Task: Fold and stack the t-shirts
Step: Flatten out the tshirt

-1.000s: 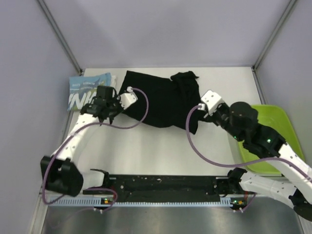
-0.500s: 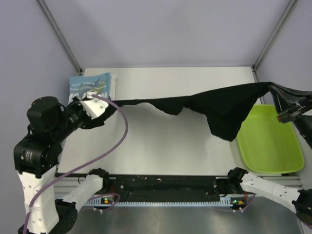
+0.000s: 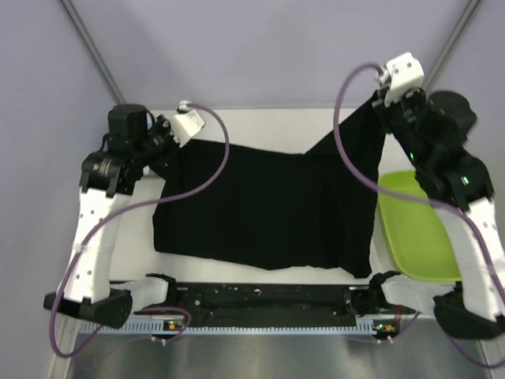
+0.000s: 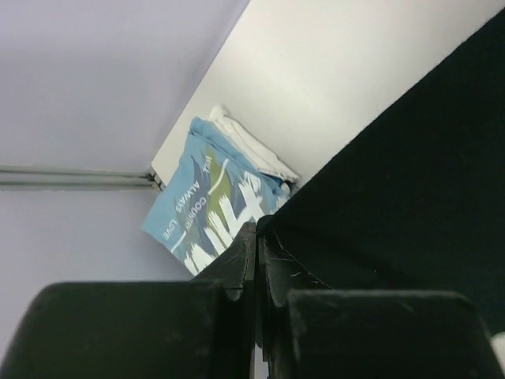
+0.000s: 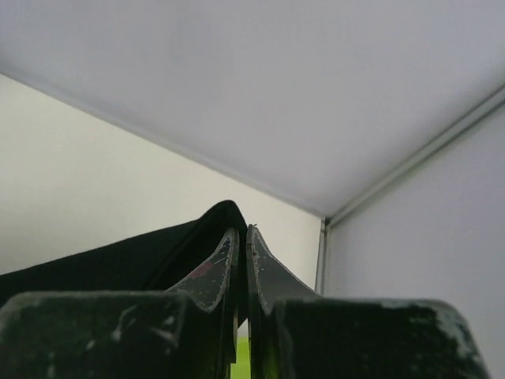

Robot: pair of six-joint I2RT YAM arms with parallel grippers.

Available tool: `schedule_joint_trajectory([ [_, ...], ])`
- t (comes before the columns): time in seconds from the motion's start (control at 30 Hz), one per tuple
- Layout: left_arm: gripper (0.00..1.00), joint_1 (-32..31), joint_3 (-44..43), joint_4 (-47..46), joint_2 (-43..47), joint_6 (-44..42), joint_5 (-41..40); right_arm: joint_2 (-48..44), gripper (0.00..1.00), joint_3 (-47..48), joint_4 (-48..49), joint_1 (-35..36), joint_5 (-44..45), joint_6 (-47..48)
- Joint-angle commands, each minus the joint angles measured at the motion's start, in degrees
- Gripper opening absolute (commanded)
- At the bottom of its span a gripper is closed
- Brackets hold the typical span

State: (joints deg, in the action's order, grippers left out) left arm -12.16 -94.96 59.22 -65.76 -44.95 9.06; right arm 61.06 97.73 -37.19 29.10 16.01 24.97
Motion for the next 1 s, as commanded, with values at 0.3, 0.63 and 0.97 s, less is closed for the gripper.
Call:
schedule_joint_trajectory([
  [0.3,0.00,0.3,-23.1,-35.0,-25.7,0.0,-19.5,35.5,0.00,46.7,6.1,-27.1,-12.8,-11.5],
  [0.63,0.00,0.1,-18.3,-34.9,-20.4,-10.5,-16.8,18.2,0.00,31.2,5.6,-32.5,-21.2,-1.1],
  [0.97,0.00,-0.2,12.4,-13.1,-5.9,-13.2,-1.3,-12.0,0.00,-14.3,-11.0,-29.5,-50.8,22.0],
])
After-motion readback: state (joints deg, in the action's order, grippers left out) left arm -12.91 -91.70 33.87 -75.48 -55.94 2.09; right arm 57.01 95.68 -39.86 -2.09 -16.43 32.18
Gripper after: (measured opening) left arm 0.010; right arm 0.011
